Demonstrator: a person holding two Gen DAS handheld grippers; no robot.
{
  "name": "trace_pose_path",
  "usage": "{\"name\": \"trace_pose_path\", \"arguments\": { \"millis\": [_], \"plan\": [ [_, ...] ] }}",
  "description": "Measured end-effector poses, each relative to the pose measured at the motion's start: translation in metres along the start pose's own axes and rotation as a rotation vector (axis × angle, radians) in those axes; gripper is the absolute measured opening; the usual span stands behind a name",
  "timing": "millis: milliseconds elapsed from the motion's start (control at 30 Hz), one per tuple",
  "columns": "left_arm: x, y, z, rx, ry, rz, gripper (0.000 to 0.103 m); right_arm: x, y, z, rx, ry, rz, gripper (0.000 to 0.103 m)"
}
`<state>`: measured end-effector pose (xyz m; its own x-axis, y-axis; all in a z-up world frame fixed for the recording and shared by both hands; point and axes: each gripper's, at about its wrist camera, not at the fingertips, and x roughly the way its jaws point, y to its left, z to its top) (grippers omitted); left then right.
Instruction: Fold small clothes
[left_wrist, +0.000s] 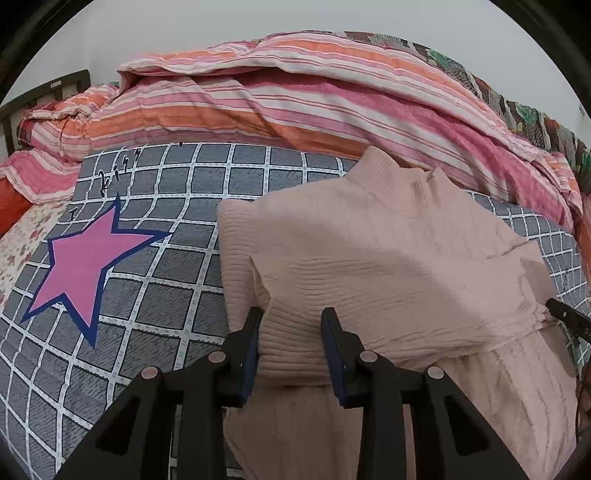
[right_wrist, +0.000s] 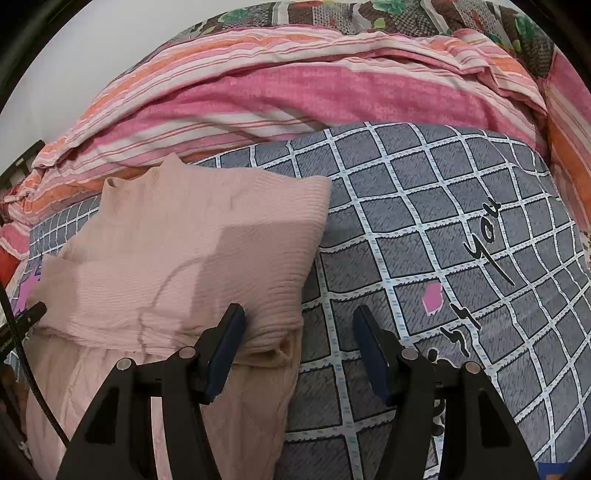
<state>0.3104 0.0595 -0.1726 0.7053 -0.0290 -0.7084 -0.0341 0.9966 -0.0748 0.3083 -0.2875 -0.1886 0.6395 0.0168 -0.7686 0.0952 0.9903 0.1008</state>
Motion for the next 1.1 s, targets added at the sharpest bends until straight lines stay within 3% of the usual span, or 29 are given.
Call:
{"name": "trace_pose_path", "arguments": {
  "millis": [1000,1100],
  "plan": [
    [0.0020,0.0010,-0.0010,0.015,0.008,-0.012,0.038,0.0045,0.0029,0.0008,-0.042,0.014,0.000,0.060],
    [-0.0008,0.0022,-0.0023,0.004,0.001,-0.021,0.043,0.0046,0.0032,0.0007,-0.041,0.015,0.001,0.060]
  ]
}}
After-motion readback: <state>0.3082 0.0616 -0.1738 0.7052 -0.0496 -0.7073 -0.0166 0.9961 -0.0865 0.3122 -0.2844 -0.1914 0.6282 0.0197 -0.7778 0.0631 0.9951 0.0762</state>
